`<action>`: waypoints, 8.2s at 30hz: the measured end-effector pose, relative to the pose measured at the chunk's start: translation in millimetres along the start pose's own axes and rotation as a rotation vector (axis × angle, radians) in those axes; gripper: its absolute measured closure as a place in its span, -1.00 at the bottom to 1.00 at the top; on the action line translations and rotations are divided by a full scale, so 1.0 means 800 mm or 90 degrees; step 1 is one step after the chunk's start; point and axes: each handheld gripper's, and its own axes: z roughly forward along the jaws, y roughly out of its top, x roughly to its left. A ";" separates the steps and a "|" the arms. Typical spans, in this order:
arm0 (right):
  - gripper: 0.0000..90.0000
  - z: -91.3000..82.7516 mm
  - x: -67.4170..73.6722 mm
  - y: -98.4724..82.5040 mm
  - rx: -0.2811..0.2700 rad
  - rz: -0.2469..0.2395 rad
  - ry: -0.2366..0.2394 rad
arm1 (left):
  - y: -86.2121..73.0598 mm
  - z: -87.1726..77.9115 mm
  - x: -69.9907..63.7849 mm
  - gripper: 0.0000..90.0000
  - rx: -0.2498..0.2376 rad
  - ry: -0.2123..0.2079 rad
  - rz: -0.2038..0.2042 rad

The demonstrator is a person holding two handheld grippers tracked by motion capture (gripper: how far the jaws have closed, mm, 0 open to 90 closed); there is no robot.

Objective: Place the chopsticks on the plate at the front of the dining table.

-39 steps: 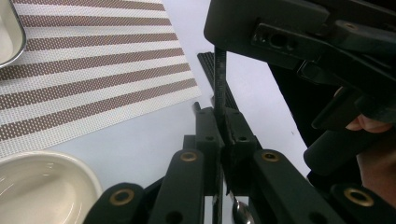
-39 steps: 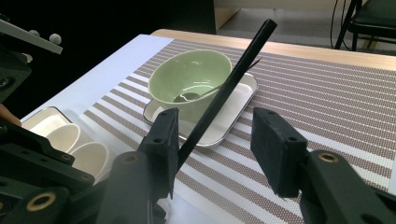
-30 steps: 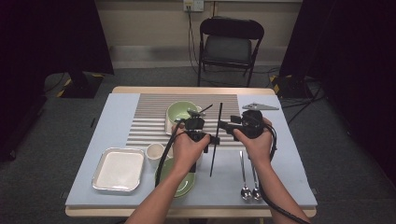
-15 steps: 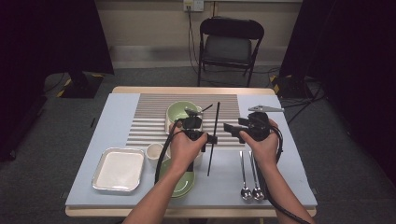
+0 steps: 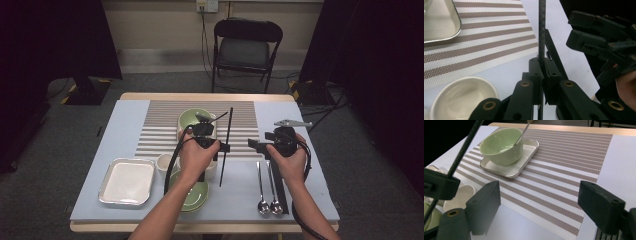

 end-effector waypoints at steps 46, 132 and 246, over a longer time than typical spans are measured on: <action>-0.63 0.000 -0.056 -0.070 0.057 0.028 -0.051 | 0.014 -0.035 0.015 0.92 0.000 0.009 -0.020; -0.67 0.018 -0.065 -0.114 0.105 -0.083 -0.135 | 0.025 -0.104 0.080 0.92 -0.045 0.060 -0.079; -0.67 0.018 -0.066 -0.114 0.105 -0.083 -0.134 | 0.088 -0.099 0.187 0.92 -0.083 0.120 -0.153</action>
